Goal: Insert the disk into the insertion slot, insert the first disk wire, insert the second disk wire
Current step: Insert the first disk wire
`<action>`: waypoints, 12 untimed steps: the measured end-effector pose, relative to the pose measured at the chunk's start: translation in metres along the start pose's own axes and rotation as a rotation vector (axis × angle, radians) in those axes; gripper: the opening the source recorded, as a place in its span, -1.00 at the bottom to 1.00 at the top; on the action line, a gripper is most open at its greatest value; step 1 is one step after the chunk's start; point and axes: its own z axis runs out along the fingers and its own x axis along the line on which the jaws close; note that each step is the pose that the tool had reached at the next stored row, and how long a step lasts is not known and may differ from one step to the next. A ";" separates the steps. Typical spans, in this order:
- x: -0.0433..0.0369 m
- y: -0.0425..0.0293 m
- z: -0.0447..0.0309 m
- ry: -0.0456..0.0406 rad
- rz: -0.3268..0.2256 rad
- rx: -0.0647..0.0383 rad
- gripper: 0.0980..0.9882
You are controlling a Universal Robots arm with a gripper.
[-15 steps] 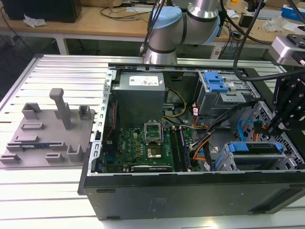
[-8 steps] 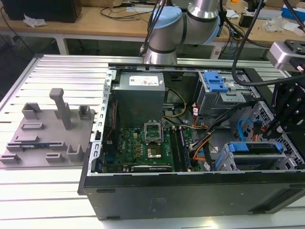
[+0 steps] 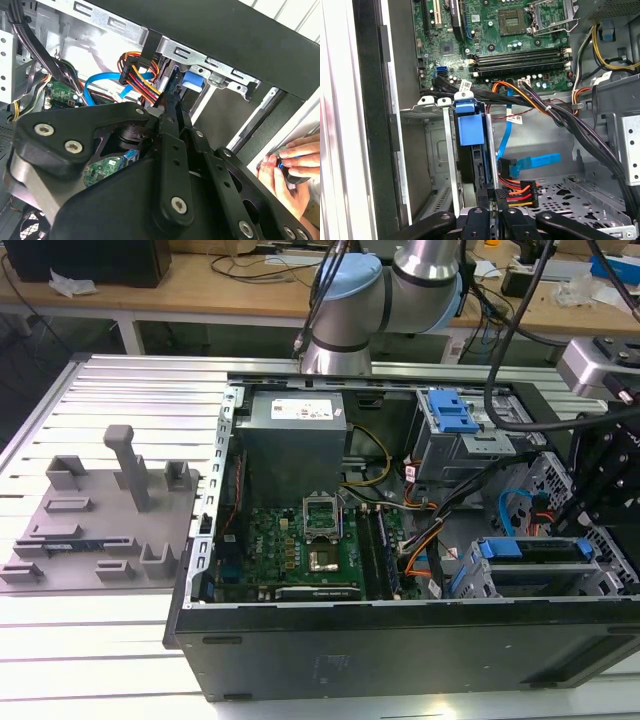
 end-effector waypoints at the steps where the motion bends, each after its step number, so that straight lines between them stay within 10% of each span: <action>1: 0.0001 0.0000 0.0001 0.0001 0.001 0.000 -0.85; 12: 0.0027 -0.0003 0.0014 0.0002 0.001 -0.001 -0.85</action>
